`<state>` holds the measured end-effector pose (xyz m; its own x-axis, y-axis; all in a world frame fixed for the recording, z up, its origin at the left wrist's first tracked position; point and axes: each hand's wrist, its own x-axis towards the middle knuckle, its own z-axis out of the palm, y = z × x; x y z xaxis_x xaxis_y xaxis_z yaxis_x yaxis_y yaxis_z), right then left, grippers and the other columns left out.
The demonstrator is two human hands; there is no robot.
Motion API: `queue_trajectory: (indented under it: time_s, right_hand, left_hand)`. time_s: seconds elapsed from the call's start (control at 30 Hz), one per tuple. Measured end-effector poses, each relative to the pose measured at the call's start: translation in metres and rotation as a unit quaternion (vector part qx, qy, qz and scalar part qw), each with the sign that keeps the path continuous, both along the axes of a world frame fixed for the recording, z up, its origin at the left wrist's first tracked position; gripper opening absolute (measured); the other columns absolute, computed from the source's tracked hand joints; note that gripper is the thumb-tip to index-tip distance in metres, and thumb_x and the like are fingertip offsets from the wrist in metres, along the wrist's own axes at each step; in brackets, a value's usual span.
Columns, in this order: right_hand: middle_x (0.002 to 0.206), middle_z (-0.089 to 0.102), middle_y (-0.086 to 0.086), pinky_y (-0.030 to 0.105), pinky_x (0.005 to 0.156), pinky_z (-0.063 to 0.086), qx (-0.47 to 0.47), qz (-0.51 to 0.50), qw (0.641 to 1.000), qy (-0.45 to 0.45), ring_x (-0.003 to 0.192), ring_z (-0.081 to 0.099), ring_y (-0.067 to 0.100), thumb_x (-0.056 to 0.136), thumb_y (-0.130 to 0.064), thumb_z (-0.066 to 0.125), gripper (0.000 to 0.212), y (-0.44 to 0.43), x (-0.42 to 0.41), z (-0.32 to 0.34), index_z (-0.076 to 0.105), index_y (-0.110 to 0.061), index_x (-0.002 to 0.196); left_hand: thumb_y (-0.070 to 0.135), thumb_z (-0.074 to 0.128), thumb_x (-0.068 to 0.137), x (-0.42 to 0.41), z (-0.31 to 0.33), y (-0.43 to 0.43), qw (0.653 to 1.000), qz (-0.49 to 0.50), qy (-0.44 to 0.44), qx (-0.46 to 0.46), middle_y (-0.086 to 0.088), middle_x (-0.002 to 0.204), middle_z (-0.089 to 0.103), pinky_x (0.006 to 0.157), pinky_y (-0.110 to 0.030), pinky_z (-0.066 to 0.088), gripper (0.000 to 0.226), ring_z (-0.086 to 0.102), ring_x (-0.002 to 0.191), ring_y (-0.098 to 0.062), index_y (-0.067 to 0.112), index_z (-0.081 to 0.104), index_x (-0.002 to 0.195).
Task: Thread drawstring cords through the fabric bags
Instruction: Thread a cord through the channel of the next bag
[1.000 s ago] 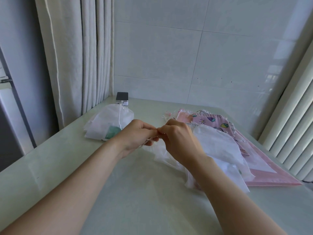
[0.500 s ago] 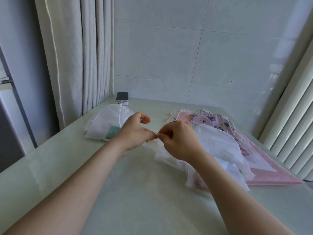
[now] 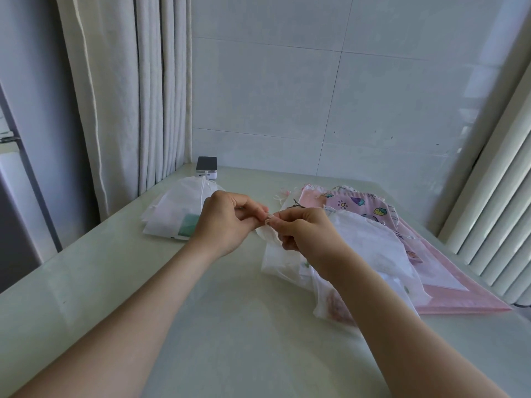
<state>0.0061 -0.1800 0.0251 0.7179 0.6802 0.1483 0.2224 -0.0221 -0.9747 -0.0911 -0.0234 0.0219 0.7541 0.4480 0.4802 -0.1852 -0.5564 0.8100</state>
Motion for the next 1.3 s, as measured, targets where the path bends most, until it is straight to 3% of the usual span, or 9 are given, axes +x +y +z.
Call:
queue_trajectory:
  time_s: [0.13,0.3,0.47,0.57,0.73,0.83,1.03,1.2,1.3]
  right_hand:
    - [0.069,0.048,0.008,0.033,0.066,0.041,0.025,-0.02,0.998,0.045,0.064,0.042,0.02,0.096,-0.012,0.072,0.015,0.0,0.003,0.0,0.079,-0.002,0.086]
    - [0.067,0.052,0.007,0.035,0.068,0.045,0.037,-0.034,0.998,0.04,0.064,0.046,0.02,0.097,-0.009,0.069,0.018,0.0,0.006,-0.003,0.08,-0.005,0.083]
    - [0.065,0.051,0.006,0.035,0.066,0.044,0.038,-0.043,0.998,0.006,0.062,0.045,0.02,0.095,-0.015,0.074,0.016,-0.001,0.004,-0.002,0.08,-0.003,0.087]
    - [0.064,0.05,0.007,0.034,0.063,0.041,0.035,-0.042,0.998,-0.012,0.06,0.044,0.02,0.094,-0.017,0.076,0.015,0.0,0.002,-0.001,0.079,-0.007,0.083]
    - [0.059,0.053,0.002,0.037,0.065,0.039,0.037,-0.079,0.996,-0.02,0.054,0.044,0.017,0.096,-0.017,0.074,0.015,-0.001,0.004,-0.002,0.078,-0.006,0.086]
    - [0.059,0.054,0.001,0.037,0.065,0.039,0.043,-0.088,0.995,-0.028,0.055,0.045,0.017,0.096,-0.018,0.074,0.015,-0.002,0.005,-0.001,0.079,-0.007,0.088]
    - [0.062,0.056,0.004,0.037,0.064,0.04,0.032,-0.075,0.995,-0.058,0.06,0.047,0.019,0.096,-0.02,0.074,0.016,-0.001,0.0,-0.002,0.078,-0.013,0.083]
    - [0.064,0.056,0.007,0.037,0.064,0.041,0.035,-0.071,0.995,-0.058,0.06,0.048,0.02,0.096,-0.02,0.074,0.015,-0.001,-0.002,0.0,0.079,-0.013,0.083]
    - [0.063,0.056,0.006,0.037,0.065,0.042,0.036,-0.068,0.996,-0.05,0.059,0.049,0.019,0.096,-0.018,0.074,0.014,-0.001,-0.003,0.0,0.078,-0.009,0.087]
  left_hand:
    - [0.003,0.081,0.086,0.002,-0.003,-0.001,1.0,-0.016,0.0,0.023,0.008,0.103,0.08,0.096,-0.031,0.06,0.013,0.076,0.096,-0.002,0.016,0.082,0.089]
    - [0.025,0.089,0.082,0.005,-0.008,-0.003,0.995,-0.008,-0.041,0.094,0.012,0.108,0.076,0.096,-0.019,0.055,0.011,0.072,0.1,0.002,0.024,0.082,0.091]
    - [0.028,0.083,0.087,0.009,-0.01,0.004,0.985,0.036,-0.017,0.171,0.01,0.114,0.059,0.091,-0.006,0.037,0.008,0.056,0.109,0.0,0.028,0.075,0.086]
    - [0.03,0.065,0.094,0.01,-0.007,0.0,0.996,-0.011,0.042,0.076,0.003,0.111,0.054,0.092,-0.019,0.038,0.018,0.053,0.111,-0.009,0.015,0.068,0.085]
    - [0.036,0.038,0.081,0.002,0.009,0.004,0.991,-0.036,0.049,-0.123,-0.009,0.08,0.068,0.08,-0.039,0.041,0.053,0.058,0.078,-0.014,-0.014,0.055,0.077]
    - [0.05,0.037,0.098,-0.002,0.012,0.001,0.988,-0.022,0.117,-0.102,-0.01,0.072,0.077,0.086,-0.042,0.049,0.072,0.062,0.073,-0.019,0.0,0.063,0.053]
    - [0.053,0.04,0.104,0.001,0.002,-0.009,0.986,-0.009,0.161,-0.049,-0.005,0.074,0.076,0.076,-0.038,0.049,0.038,0.062,0.074,-0.019,0.018,0.055,0.103]
    - [0.052,0.044,0.108,0.003,-0.009,-0.005,0.991,-0.071,0.115,0.002,0.0,0.075,0.064,0.082,-0.04,0.054,0.026,0.069,0.081,-0.024,0.027,0.052,0.108]
    - [0.046,0.043,0.11,0.006,-0.013,-0.002,0.99,-0.08,0.113,0.021,0.002,0.077,0.057,0.074,-0.038,0.05,0.028,0.06,0.07,-0.019,0.021,0.056,0.107]
